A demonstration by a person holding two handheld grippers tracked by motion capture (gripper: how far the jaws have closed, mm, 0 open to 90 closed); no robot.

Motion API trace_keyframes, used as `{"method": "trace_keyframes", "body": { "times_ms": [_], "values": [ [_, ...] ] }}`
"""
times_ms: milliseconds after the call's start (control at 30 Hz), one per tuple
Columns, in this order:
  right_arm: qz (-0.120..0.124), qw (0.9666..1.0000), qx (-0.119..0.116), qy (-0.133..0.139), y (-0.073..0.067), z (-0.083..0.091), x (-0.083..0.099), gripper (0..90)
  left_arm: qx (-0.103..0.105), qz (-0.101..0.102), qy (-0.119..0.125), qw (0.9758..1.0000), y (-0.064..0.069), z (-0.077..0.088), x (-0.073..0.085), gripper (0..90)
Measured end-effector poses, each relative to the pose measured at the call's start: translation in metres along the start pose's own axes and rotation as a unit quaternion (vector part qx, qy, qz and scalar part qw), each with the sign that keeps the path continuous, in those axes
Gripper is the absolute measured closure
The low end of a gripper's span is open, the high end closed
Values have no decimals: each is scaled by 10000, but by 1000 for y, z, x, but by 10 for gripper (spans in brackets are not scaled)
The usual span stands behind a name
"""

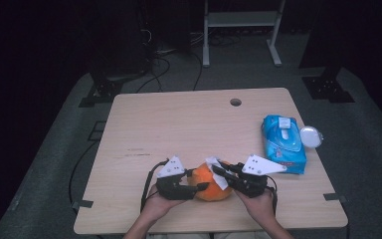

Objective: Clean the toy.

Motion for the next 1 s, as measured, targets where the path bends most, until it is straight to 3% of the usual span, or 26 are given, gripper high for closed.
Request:
{"method": "trace_keyframes", "body": {
  "times_ms": [67,167,233,267,300,367,467,567,667,767,867,933,1000],
  "values": [
    [-186,9997,57,-169,11,0,13,806,44,14,-11,10000,-1,-1,2,411],
    [-290,9985,208,-412,24,-1,32,806,103,128,-14,9999,-4,-8,6,256],
    [-430,9978,259,-423,30,0,35,806,-13,302,-3,9995,-12,-10,6,156],
    [-433,9978,260,-419,30,1,33,806,-17,441,-83,9990,-15,-12,8,90],
    [-420,9980,255,-398,29,1,30,806,64,535,-147,9984,-16,-14,12,79],
    [-339,9990,180,-248,20,2,19,806,143,499,-127,9986,-13,-14,13,151],
    [-74,10000,-57,-8,0,2,-2,806,18,140,-101,9998,-3,-15,8,315],
    [201,9997,-112,-55,-12,-4,-3,806,-64,-70,-49,9999,6,-12,2,391],
    [-129,9999,-80,-25,2,-1,5,806,27,-22,-19,10000,6,-9,2,391],
    [-277,9994,42,-211,14,-1,21,806,165,91,-127,9997,5,-12,5,243],
    [-375,9988,81,-292,18,-2,28,806,238,518,-274,9980,-7,-16,11,109],
    [-382,9988,71,-286,16,-3,25,806,190,532,-291,9980,-8,-14,13,151],
    [-275,9995,41,-153,9,-2,14,805,78,374,-233,9990,-6,-10,8,280]
  ]
}}
Point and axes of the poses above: each handheld gripper's, and its own axes: z roughly backward along the jaws, x roughly out of its underside, y roughly to its right, the point moved 10 cm from there along -z, roughly forward along the jaws, and after that the axes turned 8 degrees about z, right-handed, at the moved point
